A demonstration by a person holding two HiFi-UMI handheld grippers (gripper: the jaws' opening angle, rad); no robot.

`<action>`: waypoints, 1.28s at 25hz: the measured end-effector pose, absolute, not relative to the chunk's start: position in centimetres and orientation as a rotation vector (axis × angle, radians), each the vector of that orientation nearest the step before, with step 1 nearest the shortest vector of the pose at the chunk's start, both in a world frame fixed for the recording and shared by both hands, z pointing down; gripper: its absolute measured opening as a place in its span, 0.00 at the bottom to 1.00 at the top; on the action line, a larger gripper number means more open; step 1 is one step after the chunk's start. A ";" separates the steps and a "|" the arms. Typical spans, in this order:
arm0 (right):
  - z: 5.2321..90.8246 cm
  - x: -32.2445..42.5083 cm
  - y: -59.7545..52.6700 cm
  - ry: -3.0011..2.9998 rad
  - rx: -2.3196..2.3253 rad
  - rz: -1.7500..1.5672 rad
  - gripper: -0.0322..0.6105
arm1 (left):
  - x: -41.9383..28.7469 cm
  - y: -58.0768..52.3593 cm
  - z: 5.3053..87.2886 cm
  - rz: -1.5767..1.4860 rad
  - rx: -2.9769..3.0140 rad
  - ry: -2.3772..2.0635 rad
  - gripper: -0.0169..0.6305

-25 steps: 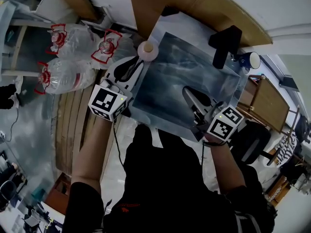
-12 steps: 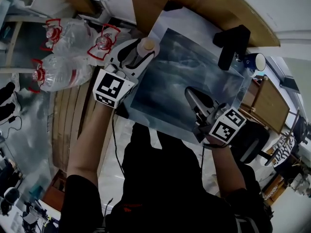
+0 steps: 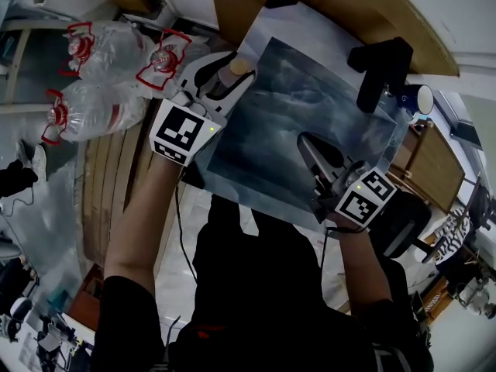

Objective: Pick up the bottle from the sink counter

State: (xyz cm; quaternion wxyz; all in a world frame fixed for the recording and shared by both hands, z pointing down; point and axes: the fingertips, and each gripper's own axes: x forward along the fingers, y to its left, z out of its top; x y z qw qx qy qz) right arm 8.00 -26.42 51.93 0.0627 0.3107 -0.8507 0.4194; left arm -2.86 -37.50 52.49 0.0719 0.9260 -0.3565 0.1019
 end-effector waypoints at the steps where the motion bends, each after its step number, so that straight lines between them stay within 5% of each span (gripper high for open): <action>1: 52.0 8.0 -26.5 -2.570 0.939 1.271 0.05 | -2.8 -37.5 52.5 0.307 2.786 -1.071 0.30; 32: 49.5 9.2 -26.2 -2.588 1.022 1.276 0.05 | -1.2 -35.4 49.4 0.308 2.834 -1.013 0.25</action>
